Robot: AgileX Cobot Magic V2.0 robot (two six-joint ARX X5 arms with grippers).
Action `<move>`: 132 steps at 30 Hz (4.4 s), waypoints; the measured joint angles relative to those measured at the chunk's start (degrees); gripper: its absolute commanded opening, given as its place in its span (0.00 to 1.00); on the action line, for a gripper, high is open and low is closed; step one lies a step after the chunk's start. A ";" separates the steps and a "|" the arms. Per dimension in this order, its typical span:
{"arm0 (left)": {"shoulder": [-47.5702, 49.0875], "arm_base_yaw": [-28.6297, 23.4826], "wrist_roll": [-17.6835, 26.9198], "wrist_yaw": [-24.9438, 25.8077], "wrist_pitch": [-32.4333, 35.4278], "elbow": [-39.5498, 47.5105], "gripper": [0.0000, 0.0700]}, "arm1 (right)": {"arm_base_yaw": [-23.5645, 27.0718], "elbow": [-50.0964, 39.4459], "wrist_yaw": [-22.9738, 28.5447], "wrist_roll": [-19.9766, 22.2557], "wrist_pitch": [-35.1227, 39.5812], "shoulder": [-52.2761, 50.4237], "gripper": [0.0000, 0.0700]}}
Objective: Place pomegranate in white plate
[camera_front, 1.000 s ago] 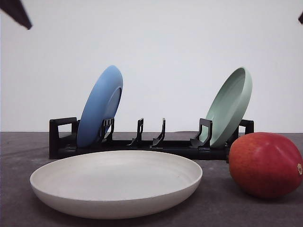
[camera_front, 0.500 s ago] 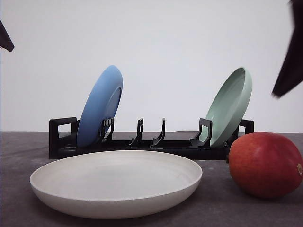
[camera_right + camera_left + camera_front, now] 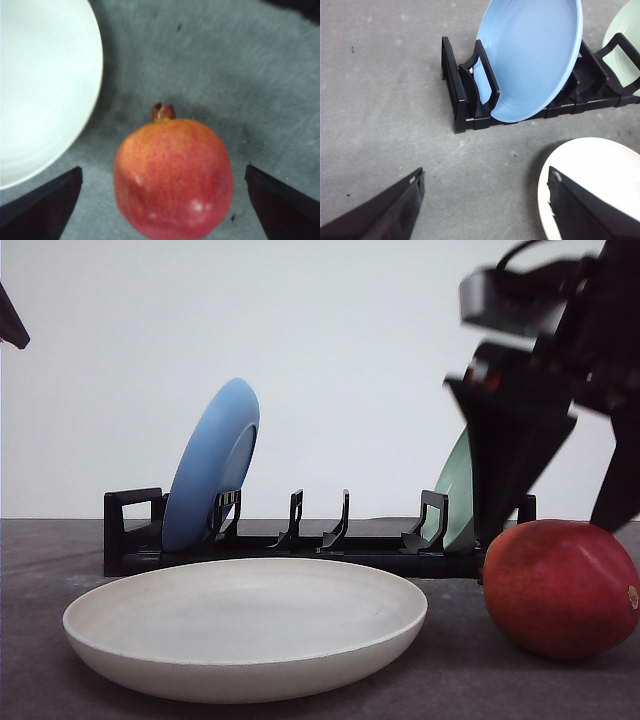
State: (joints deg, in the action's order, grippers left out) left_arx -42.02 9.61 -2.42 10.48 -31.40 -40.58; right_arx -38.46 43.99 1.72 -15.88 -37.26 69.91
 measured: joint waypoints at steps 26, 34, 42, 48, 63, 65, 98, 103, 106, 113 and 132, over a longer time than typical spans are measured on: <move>0.00 0.00 0.00 -0.02 0.02 0.00 0.67 | 1.72 14.00 -5.18 7.07 -15.23 6.75 0.74; 0.00 0.00 0.00 0.00 0.00 0.00 0.67 | -6.82 23.14 -6.33 10.62 -16.43 14.92 0.74; 0.00 0.00 0.00 -0.01 0.00 0.00 0.67 | -12.07 28.01 -9.45 11.17 -7.96 26.00 0.74; 0.00 0.00 0.00 0.00 0.02 0.00 0.67 | -12.36 28.17 -9.77 10.95 -1.97 30.16 0.74; 0.00 0.00 0.00 -0.01 0.81 0.00 0.67 | -12.12 28.30 -10.75 9.59 -0.29 32.67 0.79; 0.00 0.00 0.00 0.00 0.82 0.00 0.67 | -12.09 28.30 -10.72 9.56 -0.30 32.67 0.85; 0.00 0.00 -0.17 0.00 2.00 0.00 0.67 | 5.29 -2.55 -20.11 9.40 27.25 -4.55 0.93; 0.00 0.00 -0.17 0.00 1.72 0.00 0.67 | 13.09 -7.38 -21.19 9.38 24.15 -10.77 0.93; 0.00 0.00 -0.17 0.00 1.62 0.00 0.67 | 17.61 -10.14 -21.22 9.40 22.59 -14.10 0.93; 0.00 0.00 -0.17 0.00 0.19 0.00 0.67 | 26.66 -12.89 -20.30 9.43 19.86 -18.54 0.93; 0.00 0.04 -0.20 0.00 -0.96 0.00 0.02 | 29.09 -12.92 -16.52 9.45 19.30 -18.51 0.02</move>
State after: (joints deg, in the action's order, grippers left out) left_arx -42.02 9.65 -2.61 10.48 -32.36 -40.58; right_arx -9.37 31.07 -14.81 -6.44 -17.96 51.40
